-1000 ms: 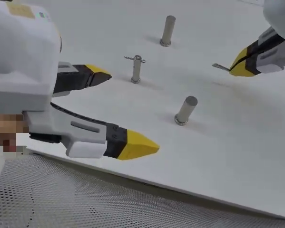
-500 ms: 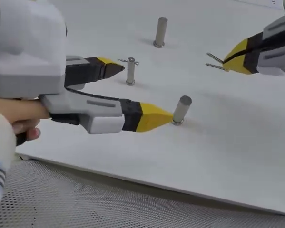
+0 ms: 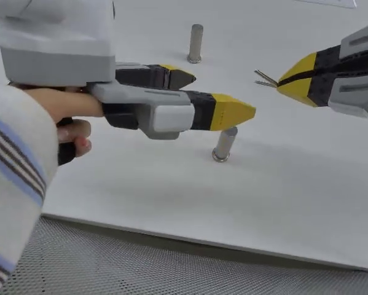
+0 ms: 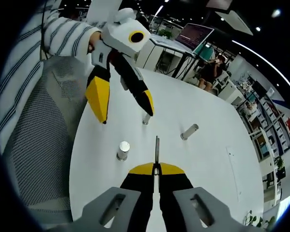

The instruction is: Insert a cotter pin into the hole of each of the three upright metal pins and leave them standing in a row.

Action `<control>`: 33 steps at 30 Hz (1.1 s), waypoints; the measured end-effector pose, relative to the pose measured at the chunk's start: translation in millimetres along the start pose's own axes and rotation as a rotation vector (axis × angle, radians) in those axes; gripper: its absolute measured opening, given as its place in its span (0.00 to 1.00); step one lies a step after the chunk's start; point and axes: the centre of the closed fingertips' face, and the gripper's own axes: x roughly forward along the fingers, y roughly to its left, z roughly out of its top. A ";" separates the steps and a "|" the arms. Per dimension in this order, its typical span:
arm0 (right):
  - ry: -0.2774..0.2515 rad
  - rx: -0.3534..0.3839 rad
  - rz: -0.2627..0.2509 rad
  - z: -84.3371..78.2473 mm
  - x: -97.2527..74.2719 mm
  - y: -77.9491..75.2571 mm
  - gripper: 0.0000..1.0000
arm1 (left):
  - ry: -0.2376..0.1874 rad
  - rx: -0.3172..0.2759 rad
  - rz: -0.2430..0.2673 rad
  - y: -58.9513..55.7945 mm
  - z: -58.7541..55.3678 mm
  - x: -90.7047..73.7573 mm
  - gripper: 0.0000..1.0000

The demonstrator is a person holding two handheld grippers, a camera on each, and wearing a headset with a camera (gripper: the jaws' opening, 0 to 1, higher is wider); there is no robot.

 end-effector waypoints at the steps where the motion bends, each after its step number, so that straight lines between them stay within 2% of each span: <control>1: -0.007 -0.002 -0.005 2.8 -1.5 2.5 0.00 | 0.001 -0.009 -0.011 -0.5 1.7 2.8 0.59; 4: -0.014 0.005 -0.028 4.9 -2.3 6.0 0.00 | -0.001 -0.051 -0.036 -2.3 5.5 8.9 0.54; 8: -0.012 -0.001 -0.050 4.4 -5.4 10.0 0.00 | 0.006 -0.055 -0.048 -2.5 7.3 15.9 0.43; 12: -0.014 -0.002 -0.058 4.8 -7.4 10.8 0.00 | 0.033 -0.069 -0.070 -5.8 4.4 22.8 0.38; 18: -0.010 -0.028 -0.104 6.3 -10.2 6.5 0.00 | 0.051 -0.082 -0.099 -11.1 4.7 29.1 0.29; 21: -0.009 -0.038 -0.107 7.8 -10.5 7.3 0.00 | 0.068 -0.069 -0.095 -11.5 3.4 32.4 0.28; 25: -0.004 -0.053 -0.105 8.7 -9.9 8.7 0.00 | 0.072 -0.073 -0.104 -13.8 3.4 34.9 0.20; 33: 0.000 -0.069 -0.103 10.2 -9.3 11.9 0.00 | 0.087 -0.071 -0.116 -18.2 1.8 38.0 0.11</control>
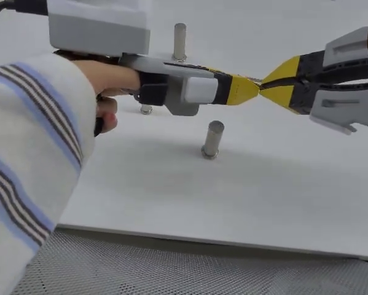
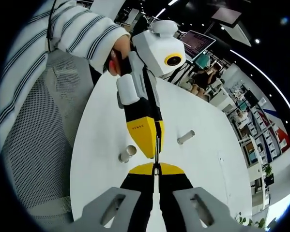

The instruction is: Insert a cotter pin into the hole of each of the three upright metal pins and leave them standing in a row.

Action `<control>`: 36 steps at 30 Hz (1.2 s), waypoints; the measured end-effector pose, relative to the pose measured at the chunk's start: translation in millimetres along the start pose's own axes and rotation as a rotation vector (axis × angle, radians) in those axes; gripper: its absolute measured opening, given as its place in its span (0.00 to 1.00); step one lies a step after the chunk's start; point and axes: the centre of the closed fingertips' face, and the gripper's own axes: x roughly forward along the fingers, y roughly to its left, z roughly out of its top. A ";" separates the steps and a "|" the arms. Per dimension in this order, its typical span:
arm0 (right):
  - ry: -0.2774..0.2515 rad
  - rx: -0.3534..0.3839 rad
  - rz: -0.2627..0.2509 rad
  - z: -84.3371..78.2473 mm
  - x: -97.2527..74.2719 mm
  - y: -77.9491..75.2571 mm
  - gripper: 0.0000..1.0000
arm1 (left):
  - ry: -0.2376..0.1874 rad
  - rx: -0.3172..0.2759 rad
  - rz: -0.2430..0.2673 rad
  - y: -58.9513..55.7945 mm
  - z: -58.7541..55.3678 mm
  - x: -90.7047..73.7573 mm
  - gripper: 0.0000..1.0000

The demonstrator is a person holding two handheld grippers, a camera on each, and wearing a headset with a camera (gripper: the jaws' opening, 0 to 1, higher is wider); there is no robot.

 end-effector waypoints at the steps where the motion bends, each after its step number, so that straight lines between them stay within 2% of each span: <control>1: 0.002 -0.001 0.001 -0.2 0.1 0.4 0.00 | -0.001 0.000 0.000 -0.1 0.2 0.1 0.10; 9: 0.010 -0.018 0.003 0.6 1.5 4.8 0.00 | 0.006 0.004 -0.016 -4.3 -1.4 0.8 0.02; 21: 0.004 -0.017 0.007 4.7 0.4 7.9 0.00 | 0.014 0.001 -0.026 -6.7 -2.5 0.2 0.00; 31: -0.001 -0.021 0.021 8.0 1.1 11.2 0.00 | 0.045 0.075 -0.020 -8.0 -5.8 0.1 0.00; 36: -0.003 -0.028 0.027 10.4 2.2 12.3 0.00 | 0.052 0.088 -0.016 -7.2 -7.3 0.1 0.00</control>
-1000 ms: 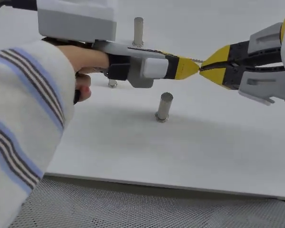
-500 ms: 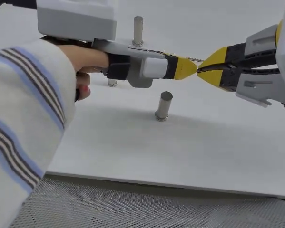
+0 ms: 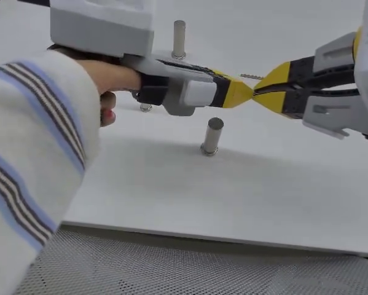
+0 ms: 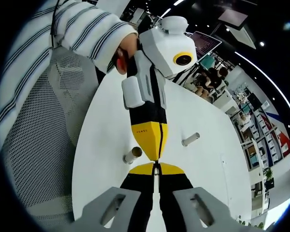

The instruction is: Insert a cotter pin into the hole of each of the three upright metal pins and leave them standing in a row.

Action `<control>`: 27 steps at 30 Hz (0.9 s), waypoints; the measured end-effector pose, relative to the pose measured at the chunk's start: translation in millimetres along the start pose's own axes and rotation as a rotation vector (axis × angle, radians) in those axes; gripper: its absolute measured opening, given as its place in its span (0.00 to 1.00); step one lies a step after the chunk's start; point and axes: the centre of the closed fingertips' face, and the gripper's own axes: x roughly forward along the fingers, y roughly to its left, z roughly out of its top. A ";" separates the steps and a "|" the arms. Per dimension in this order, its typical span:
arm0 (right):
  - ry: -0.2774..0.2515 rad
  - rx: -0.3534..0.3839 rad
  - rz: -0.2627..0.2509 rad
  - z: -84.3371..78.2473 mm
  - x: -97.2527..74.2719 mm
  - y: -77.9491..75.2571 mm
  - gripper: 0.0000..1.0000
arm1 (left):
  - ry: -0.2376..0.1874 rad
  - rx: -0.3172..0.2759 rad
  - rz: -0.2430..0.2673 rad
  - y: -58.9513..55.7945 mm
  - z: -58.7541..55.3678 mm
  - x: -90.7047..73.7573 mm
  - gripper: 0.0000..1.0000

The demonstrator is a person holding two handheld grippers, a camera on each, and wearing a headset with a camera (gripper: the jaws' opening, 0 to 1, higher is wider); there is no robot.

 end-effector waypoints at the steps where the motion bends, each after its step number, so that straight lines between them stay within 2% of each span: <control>1: -0.002 0.000 0.001 0.1 -0.1 0.1 0.00 | -0.002 -0.003 0.001 0.1 0.4 0.0 0.00; 14: -0.005 0.002 -0.006 0.2 -2.2 2.0 0.00 | -0.004 -0.029 0.013 0.3 0.9 -0.9 0.00; 15: -0.005 0.001 -0.008 0.0 -2.4 1.6 0.00 | -0.008 -0.025 0.015 0.1 1.5 -0.5 0.00; 17: -0.008 0.003 -0.011 -0.2 -2.9 1.1 0.00 | -0.011 0.027 0.017 -0.9 2.4 -0.1 0.00; 21: -0.013 0.036 0.000 -1.2 -2.8 2.8 0.00 | -0.002 0.019 0.016 -0.6 0.7 0.1 0.00; 23: -0.009 0.040 -0.001 -2.8 -2.5 2.2 0.00 | -0.001 0.041 0.019 0.0 0.2 -0.4 0.00; 27: 0.009 0.050 -0.005 -9.0 -1.4 -0.7 0.07 | 0.002 0.089 0.024 -0.9 -1.9 -3.1 0.00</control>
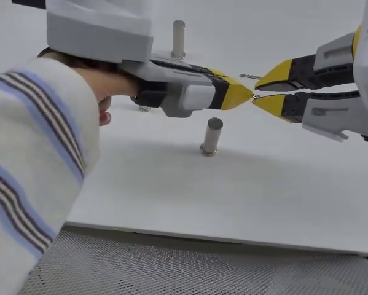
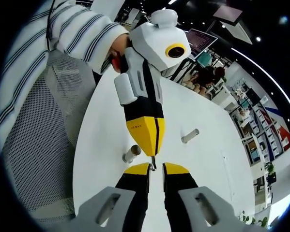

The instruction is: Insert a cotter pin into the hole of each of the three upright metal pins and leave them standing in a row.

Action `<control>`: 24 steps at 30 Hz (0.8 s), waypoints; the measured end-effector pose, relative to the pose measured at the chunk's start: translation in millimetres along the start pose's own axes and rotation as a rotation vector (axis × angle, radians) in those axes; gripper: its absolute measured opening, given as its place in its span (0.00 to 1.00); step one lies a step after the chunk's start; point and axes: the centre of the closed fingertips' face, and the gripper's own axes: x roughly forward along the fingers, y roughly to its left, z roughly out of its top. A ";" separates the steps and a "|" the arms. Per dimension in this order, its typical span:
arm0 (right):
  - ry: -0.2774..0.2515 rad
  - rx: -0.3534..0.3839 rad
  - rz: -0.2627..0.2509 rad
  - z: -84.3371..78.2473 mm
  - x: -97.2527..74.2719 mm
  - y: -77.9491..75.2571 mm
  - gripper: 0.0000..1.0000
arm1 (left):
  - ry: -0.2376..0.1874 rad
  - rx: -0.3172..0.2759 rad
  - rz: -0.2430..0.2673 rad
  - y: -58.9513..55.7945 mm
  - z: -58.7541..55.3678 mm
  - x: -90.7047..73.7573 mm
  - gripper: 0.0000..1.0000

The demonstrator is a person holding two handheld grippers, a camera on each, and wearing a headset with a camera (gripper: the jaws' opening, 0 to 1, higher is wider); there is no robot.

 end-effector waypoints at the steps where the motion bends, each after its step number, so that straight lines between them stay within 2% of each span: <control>1: -0.001 0.008 0.005 -0.4 0.1 0.3 0.09 | 0.003 0.022 0.004 0.4 -0.8 -0.8 0.00; 4: -0.009 0.043 0.032 -1.7 0.4 3.1 0.09 | -0.002 0.072 0.007 -0.7 -1.2 -3.4 0.00; 6: -0.008 0.083 0.067 -4.6 2.2 7.5 0.10 | -0.011 0.136 0.005 -1.3 0.2 -5.4 0.00; 9: -0.029 0.138 0.089 -5.7 4.9 9.2 0.10 | -0.008 0.189 0.001 -3.2 -1.6 -7.3 0.00; 14: -0.051 0.174 0.102 -4.5 6.6 10.9 0.09 | 0.003 0.277 -0.027 -9.9 -4.6 -8.9 0.00; 15: -0.053 0.176 0.107 -4.3 7.1 11.5 0.09 | 0.010 0.313 -0.041 -12.5 -6.2 -9.1 0.00; 19: -0.071 0.208 0.126 -3.7 9.2 12.0 0.06 | 0.022 0.316 -0.047 -14.3 -10.3 -7.1 0.00; 24: -0.061 0.188 0.142 -5.9 12.0 15.0 0.03 | 0.007 0.327 -0.070 -19.2 -9.8 -6.2 0.00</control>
